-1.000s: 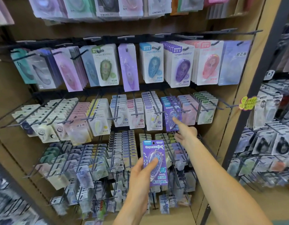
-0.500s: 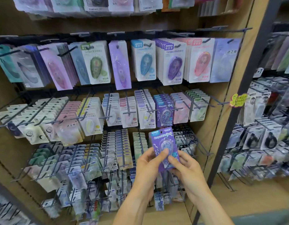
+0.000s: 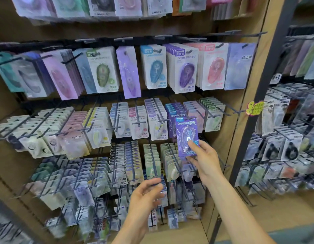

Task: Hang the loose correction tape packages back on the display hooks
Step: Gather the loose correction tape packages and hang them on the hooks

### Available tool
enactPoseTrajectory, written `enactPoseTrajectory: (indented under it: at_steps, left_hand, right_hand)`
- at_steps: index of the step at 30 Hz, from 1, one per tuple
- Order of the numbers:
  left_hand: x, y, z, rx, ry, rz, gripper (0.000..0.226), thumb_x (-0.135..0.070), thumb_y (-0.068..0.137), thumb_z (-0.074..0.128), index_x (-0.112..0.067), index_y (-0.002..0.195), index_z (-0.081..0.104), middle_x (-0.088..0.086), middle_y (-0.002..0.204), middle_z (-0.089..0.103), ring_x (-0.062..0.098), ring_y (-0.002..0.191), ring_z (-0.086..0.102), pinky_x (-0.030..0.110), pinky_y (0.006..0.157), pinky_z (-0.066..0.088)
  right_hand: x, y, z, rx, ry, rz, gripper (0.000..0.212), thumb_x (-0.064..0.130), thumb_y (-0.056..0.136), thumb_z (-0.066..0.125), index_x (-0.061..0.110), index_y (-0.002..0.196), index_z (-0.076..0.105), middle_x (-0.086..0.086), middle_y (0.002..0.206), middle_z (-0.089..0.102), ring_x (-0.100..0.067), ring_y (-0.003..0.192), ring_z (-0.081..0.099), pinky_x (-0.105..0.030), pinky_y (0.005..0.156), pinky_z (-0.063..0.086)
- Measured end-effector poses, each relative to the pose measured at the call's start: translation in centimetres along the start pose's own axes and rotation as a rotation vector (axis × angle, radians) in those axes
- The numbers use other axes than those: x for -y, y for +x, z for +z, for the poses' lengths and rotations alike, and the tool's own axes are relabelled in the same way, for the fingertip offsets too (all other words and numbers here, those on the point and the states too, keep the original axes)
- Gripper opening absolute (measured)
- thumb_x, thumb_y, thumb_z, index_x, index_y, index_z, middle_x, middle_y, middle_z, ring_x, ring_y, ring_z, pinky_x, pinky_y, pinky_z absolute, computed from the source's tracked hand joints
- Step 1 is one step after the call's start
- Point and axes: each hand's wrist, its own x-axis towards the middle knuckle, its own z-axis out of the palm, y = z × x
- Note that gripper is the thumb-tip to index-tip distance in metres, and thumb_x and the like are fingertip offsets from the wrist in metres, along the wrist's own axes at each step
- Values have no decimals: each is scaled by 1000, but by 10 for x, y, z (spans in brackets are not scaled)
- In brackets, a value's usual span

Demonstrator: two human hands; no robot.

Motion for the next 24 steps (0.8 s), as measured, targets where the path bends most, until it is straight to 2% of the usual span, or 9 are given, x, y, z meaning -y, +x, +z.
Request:
enactPoseTrajectory:
  at_steps: [5, 9, 13, 15, 18, 20, 22, 24]
  left_hand:
    - [7, -2, -17, -29, -9, -24, 14, -15, 94, 77, -16, 107, 80, 14, 105, 79, 30, 94, 78, 35, 78, 58]
    - [9, -5, -26, -34, -12, -17, 13, -16, 94, 77, -17, 106, 81, 16, 107, 78, 28, 90, 78, 34, 76, 57]
    - [15, -5, -36, -39, -4, -21, 14, -18, 92, 79, -19, 106, 81, 14, 108, 78, 30, 95, 78, 34, 77, 58]
    - [17, -6, -39, -39, -18, -31, 14, -17, 93, 78, -17, 106, 81, 14, 107, 79, 28, 90, 78, 33, 75, 57]
    - [19, -9, -45, -33, -7, -37, 14, -16, 93, 78, -17, 106, 80, 11, 103, 80, 24, 88, 78, 34, 77, 56]
    - [23, -9, -53, -42, 6, -44, 13, -16, 94, 77, -18, 106, 80, 8, 103, 81, 23, 89, 78, 35, 81, 56]
    - [28, -11, -65, -58, 16, -46, 12, -19, 95, 76, -21, 105, 81, 7, 107, 80, 23, 95, 77, 35, 85, 57]
    - [35, -16, -83, -70, 53, -20, 12, -26, 97, 74, -26, 108, 79, 4, 113, 78, 20, 101, 75, 31, 85, 56]
  right_hand:
    - [1, -2, 4, -22, -24, 5, 22, 20, 97, 71, 9, 116, 70, 0, 98, 79, -13, 78, 72, -32, 76, 56]
    - [-2, -7, 0, -78, -17, 36, 20, 21, 97, 71, 10, 114, 71, -6, 102, 78, -16, 78, 70, -33, 73, 57]
    - [3, 4, 5, -127, -74, 33, 20, 23, 96, 72, 10, 111, 71, -4, 95, 77, -20, 74, 65, -31, 61, 55]
    - [4, 20, 14, -159, -111, 61, 29, 26, 94, 75, 9, 117, 69, -6, 99, 74, -19, 74, 64, -34, 65, 56]
    - [11, 38, 34, -195, -70, 142, 46, 23, 90, 80, 3, 127, 62, -7, 110, 66, -16, 79, 64, -37, 89, 60]
    - [13, 46, 41, -215, -59, 152, 49, 23, 87, 83, 3, 126, 60, -9, 110, 66, -17, 81, 67, -38, 96, 59]
    - [7, 46, 39, -260, -91, 153, 66, 32, 83, 86, 0, 134, 57, -16, 112, 71, -27, 97, 73, -46, 96, 59]
    - [-18, 36, 36, -319, -255, 141, 94, 53, 68, 91, 4, 140, 52, -18, 112, 70, -34, 106, 71, -55, 96, 57]
